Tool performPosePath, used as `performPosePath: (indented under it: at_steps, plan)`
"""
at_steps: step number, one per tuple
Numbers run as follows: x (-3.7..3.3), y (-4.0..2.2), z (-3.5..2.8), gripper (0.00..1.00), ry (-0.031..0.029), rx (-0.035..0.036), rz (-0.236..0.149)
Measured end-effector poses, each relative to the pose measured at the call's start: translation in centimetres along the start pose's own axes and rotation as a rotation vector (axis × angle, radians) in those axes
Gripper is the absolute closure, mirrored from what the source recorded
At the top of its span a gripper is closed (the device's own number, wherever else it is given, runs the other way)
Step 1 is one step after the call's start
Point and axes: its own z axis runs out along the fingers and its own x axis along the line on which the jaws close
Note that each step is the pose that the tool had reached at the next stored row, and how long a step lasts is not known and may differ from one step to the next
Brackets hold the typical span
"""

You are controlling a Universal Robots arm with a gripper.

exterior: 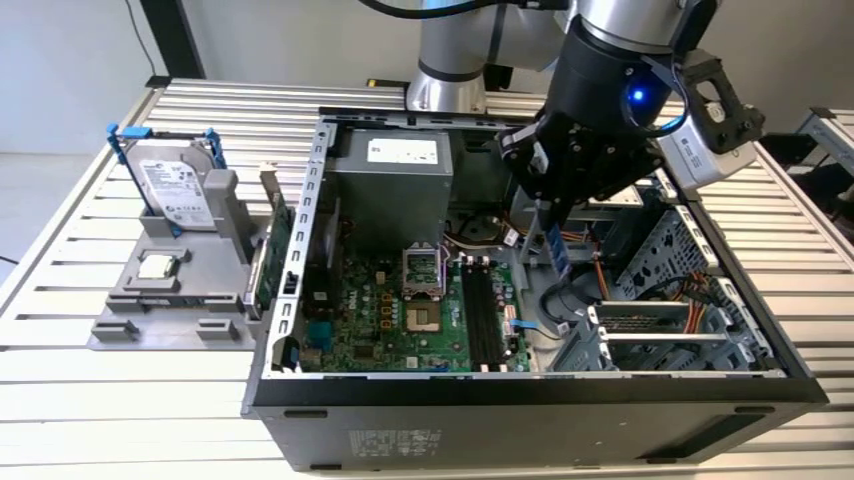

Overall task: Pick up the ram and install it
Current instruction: 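Insert the ram into the slot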

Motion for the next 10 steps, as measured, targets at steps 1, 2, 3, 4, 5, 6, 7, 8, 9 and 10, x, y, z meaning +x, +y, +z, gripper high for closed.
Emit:
performPosePath:
  at_steps: [1,2,3,4,5,6,7,8,9,10]
  plan:
    - [0.00,0.00,0.02,1.00,0.0000,0.0001,0.000]
    - [0.00,0.00,0.04,1.00,0.0000,0.0000,0.000]
    - [0.00,0.00,0.06,1.00,0.0000,0.0000,0.000]
    - [0.00,0.00,0.08,1.00,0.0000,0.0000,0.000]
    - [0.00,0.00,0.10,1.00,0.0000,0.0000,0.000]
    - [0.00,0.00,0.12,1.00,0.0000,0.0000,0.000]
    - [0.00,0.00,0.16,1.00,0.0000,0.0001,0.000]
    - [0.00,0.00,0.23,1.00,0.0000,0.0000,0.000]
    - [0.00,0.00,0.25,1.00,0.0000,0.0000,0.000]
    - [0.00,0.00,0.26,1.00,0.0000,0.0001,0.000]
